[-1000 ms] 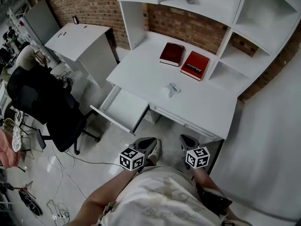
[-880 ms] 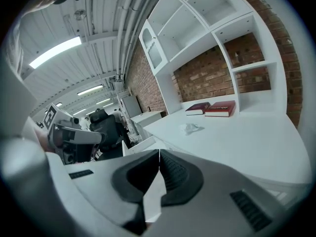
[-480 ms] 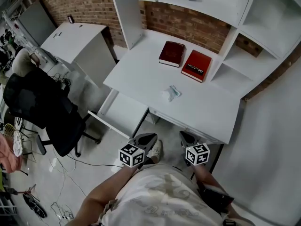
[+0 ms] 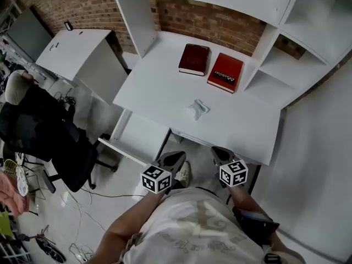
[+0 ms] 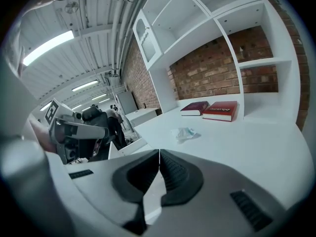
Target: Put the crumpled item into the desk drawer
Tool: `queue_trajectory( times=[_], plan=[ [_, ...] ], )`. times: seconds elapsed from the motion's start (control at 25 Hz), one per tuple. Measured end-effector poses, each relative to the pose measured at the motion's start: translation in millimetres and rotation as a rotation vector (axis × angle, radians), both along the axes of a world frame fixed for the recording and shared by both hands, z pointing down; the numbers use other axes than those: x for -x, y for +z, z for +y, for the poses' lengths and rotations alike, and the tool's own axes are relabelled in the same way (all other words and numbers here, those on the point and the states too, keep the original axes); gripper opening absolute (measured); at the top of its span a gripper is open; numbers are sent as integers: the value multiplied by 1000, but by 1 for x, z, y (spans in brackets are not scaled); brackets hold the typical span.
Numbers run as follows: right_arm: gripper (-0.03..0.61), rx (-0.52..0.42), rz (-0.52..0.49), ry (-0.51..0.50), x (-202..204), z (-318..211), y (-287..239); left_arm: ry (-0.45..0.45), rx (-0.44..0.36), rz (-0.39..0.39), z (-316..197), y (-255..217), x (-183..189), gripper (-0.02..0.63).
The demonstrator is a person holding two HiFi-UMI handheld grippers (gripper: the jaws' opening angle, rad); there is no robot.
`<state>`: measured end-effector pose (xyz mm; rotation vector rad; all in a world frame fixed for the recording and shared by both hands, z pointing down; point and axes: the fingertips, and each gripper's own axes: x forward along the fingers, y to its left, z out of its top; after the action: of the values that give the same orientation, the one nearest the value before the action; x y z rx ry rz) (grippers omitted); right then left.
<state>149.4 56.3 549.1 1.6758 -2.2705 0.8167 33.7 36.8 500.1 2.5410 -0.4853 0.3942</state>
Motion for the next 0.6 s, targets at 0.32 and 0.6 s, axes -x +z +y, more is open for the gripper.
queue_trajectory(
  times=[0.32,0.6],
  plan=[
    [23,18,22,32,-6,-22,-1,24,17,2,-25,7,-3,28],
    [23,28,25,80,-13,-36,-2,65,-3,-42,-54,14,-17,28]
  ],
)
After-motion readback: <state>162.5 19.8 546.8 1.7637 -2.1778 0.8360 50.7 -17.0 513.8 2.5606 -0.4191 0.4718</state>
